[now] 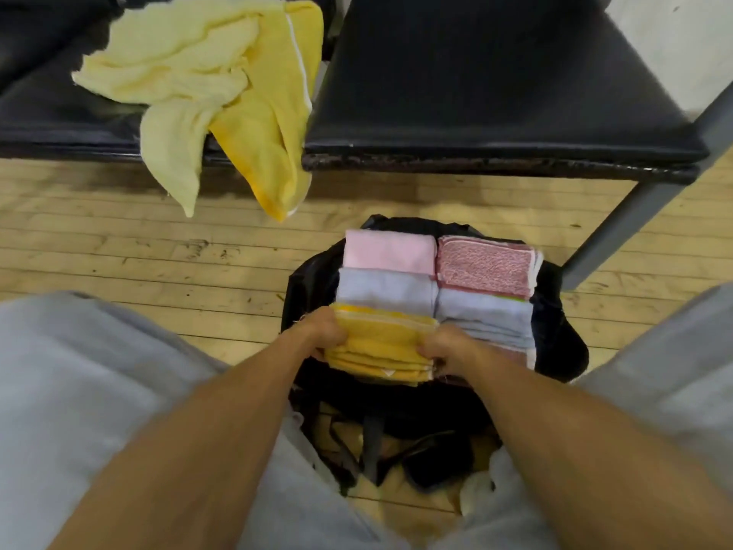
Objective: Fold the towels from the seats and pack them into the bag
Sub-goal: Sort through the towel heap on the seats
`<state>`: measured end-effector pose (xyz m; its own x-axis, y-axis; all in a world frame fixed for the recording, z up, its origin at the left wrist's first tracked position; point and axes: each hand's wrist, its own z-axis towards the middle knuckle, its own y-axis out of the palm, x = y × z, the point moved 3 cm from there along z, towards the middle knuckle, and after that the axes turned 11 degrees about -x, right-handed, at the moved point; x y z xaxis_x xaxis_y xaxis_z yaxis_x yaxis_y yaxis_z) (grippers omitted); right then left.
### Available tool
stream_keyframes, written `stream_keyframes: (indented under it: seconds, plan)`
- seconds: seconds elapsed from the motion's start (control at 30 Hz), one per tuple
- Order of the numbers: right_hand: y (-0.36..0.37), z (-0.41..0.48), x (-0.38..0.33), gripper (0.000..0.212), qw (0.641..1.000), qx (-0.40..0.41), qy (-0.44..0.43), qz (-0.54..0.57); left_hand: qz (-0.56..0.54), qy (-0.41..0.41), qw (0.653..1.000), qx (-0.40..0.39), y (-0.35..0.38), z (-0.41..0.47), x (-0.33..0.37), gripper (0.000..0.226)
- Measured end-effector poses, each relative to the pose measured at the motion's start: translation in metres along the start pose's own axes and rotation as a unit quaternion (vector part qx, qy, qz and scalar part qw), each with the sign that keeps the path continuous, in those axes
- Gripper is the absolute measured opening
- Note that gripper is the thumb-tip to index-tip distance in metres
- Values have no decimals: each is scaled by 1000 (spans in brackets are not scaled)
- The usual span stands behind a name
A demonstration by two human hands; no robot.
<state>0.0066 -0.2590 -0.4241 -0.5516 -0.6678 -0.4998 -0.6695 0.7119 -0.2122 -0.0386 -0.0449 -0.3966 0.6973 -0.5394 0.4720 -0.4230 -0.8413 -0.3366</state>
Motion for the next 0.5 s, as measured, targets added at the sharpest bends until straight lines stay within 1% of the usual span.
stream_keyframes:
  seconds: [0.07, 0.17, 0.23, 0.37, 0.43, 0.5]
  plan:
    - [13, 9, 12, 36, 999, 4, 15, -30, 56, -19, 998, -9, 6, 13, -13, 23]
    - [12, 22, 24, 45, 994, 52, 18, -95, 106, -9, 994, -18, 17, 32, -19, 18]
    - [8, 30, 28, 49, 991, 74, 21, -109, 140, 0, 990, -9, 20, 45, -21, 27]
    - [8, 43, 28, 49, 986, 79, 14, -146, 177, -8, 984, 3, 22, 64, -34, 53]
    - [8, 47, 28, 51, 983, 80, 14, -164, 191, -3, 981, 8, 22, 60, -35, 56]
    - [6, 47, 27, 48, 981, 68, 14, -183, 213, 0, 977, 16, 20, 57, -36, 52]
